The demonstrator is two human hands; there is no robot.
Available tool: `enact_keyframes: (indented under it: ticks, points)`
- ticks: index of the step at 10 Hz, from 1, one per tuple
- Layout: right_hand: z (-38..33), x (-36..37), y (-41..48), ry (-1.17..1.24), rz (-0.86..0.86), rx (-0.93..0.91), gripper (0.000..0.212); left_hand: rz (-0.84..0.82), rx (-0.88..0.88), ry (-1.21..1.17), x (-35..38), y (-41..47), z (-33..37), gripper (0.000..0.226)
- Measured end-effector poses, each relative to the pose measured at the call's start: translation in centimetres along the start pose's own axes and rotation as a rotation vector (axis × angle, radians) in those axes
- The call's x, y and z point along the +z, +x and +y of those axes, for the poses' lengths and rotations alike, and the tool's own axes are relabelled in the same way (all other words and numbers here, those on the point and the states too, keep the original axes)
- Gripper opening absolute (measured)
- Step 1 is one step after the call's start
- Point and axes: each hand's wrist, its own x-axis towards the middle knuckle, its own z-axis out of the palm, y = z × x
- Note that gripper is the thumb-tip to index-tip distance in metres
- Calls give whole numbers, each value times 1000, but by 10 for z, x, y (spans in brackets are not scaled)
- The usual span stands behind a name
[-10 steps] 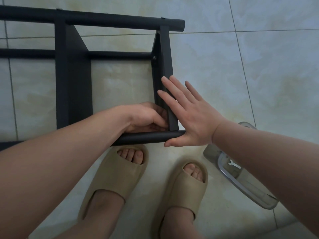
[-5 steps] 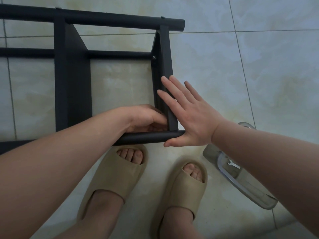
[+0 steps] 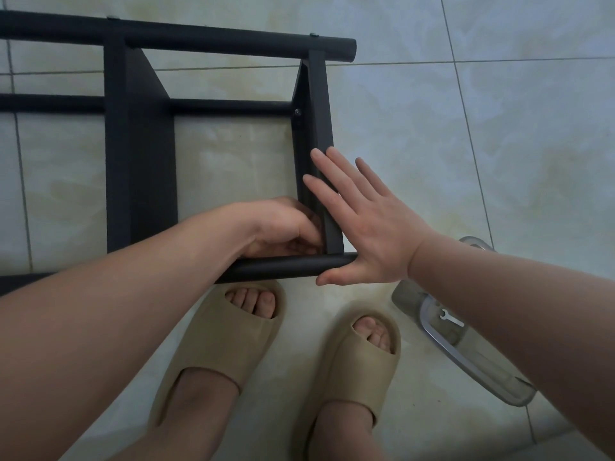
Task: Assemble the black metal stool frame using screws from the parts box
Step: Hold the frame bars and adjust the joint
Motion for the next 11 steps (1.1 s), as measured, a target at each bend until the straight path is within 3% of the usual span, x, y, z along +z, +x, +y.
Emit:
enact_keyframes:
  ticks: [3, 11]
  points:
    - [0, 0, 0, -4, 1, 3, 123, 17, -26, 11, 1, -1, -2, 11]
    - [-2, -3, 0, 9, -11, 8, 123, 47, -73, 17, 5, -7, 14, 20]
